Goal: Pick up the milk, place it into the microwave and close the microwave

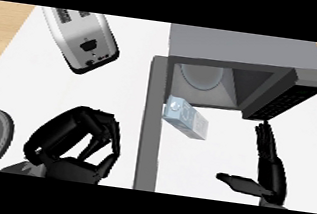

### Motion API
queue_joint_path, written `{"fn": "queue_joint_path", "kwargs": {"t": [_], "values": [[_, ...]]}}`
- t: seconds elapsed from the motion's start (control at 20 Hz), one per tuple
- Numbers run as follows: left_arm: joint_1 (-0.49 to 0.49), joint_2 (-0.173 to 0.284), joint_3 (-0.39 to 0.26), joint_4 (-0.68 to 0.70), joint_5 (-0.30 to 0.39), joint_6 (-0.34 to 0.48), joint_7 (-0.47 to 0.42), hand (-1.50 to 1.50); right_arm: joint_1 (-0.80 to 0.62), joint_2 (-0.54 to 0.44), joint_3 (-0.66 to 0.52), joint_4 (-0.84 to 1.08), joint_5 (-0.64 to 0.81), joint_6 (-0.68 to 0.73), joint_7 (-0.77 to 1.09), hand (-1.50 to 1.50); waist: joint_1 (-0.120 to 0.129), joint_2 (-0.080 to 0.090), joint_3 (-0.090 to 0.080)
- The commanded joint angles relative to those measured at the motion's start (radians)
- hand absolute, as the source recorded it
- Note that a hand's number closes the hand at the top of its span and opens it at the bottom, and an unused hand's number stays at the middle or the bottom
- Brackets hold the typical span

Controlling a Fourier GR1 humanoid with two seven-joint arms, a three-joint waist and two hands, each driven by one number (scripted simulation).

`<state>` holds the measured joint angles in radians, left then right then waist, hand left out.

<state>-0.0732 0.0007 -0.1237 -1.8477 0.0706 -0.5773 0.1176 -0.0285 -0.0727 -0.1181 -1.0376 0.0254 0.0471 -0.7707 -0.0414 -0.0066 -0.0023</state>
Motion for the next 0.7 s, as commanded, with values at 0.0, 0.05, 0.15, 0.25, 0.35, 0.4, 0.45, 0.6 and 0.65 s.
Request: {"fn": "queue_joint_path", "kwargs": {"t": [0.0,0.05,0.15,0.25,0.35,0.4,0.45,0.6,0.65], "values": [[-0.077,-0.001,-0.122,0.135,-0.115,0.064,-0.085,1.50,0.181,-0.009,0.035,-0.223,-0.017,0.030,0.051,-1.50,0.001,0.003,0.000],[-0.098,-0.001,-0.189,0.155,-0.123,0.111,-0.037,1.50,0.188,-0.036,0.027,-0.259,-0.030,0.053,0.067,-1.50,-0.010,0.002,0.000],[-0.094,-0.001,-0.201,0.284,-0.203,0.123,-0.146,1.50,0.286,-0.013,0.058,-0.341,-0.013,0.044,0.022,-1.50,-0.013,0.005,-0.001],[-0.111,-0.001,-0.227,0.379,-0.272,0.154,-0.232,1.50,0.301,-0.058,0.048,-0.400,-0.024,0.077,0.038,-1.50,0.004,0.007,0.000],[-0.126,-0.001,-0.303,0.477,-0.289,0.245,-0.297,1.50,0.354,-0.053,0.069,-0.447,0.005,0.059,0.038,-1.50,0.007,0.008,0.000],[-0.133,-0.001,-0.363,0.527,-0.294,0.310,-0.349,1.50,0.348,-0.106,0.030,-0.412,-0.024,0.112,0.007,-1.50,0.006,0.009,0.001],[-0.220,-0.001,-0.341,0.582,-0.258,0.331,-0.294,1.50,0.410,-0.103,0.057,-0.504,-0.030,0.136,0.010,-1.50,-0.010,0.009,0.000],[-0.231,0.000,-0.468,0.680,-0.254,0.529,-0.448,1.50,0.452,-0.088,0.072,-0.577,-0.075,0.179,0.024,-1.50,-0.006,0.010,0.000],[-0.215,0.000,-0.532,0.681,-0.236,0.621,-0.450,1.50,0.415,-0.077,0.074,-0.593,-0.085,0.166,0.066,-1.50,0.000,0.010,0.000]]}}
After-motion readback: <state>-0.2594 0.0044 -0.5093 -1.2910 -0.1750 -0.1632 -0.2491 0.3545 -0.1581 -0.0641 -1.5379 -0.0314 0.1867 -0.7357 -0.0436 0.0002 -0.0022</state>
